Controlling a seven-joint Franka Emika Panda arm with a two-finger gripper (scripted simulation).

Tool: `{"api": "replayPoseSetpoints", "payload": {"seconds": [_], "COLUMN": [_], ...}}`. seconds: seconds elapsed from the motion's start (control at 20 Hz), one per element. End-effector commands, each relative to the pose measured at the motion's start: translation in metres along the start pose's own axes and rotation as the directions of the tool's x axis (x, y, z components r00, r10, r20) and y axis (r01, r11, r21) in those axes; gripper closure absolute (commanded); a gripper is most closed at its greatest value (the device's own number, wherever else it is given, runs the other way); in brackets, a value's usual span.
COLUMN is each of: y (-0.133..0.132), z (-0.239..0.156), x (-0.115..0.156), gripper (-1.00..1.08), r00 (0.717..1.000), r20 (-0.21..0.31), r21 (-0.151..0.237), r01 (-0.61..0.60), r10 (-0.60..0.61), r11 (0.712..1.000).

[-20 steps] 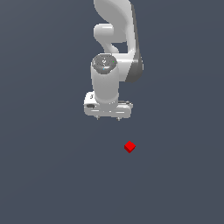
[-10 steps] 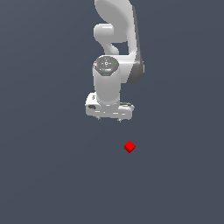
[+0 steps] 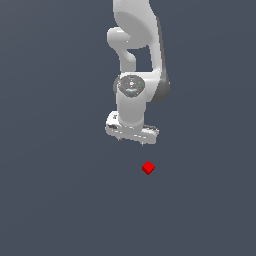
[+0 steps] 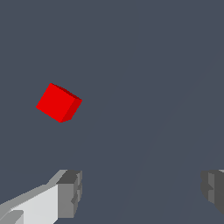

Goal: Lift up the red cube by 0.2 meters.

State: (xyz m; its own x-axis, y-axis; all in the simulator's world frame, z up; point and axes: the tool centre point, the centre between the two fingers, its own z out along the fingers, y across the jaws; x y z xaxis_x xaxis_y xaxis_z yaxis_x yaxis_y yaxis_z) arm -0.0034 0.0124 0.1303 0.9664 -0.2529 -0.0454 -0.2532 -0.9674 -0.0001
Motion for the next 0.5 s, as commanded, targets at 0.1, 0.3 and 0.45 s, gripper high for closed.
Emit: {"api": "replayPoseSetpoints", "payload": {"seconds": [0.1,0.3,0.45], "y": [-0.018,-0.035,-0.047], "z": [0.018,0.035,0.048], "x": [0.004,0.010,0.016], "gripper": [-0.92,-0.92,-0.92], "r00": [0.996,0.984,0.970], "r20": [-0.007,-0.013,-0.018], "r21": [0.002,0.005,0.008], "r01": [-0.091,-0.176,-0.241], "r10": [0.091,0.176,0.241], "r11": [0.996,0.984,0.971]}}
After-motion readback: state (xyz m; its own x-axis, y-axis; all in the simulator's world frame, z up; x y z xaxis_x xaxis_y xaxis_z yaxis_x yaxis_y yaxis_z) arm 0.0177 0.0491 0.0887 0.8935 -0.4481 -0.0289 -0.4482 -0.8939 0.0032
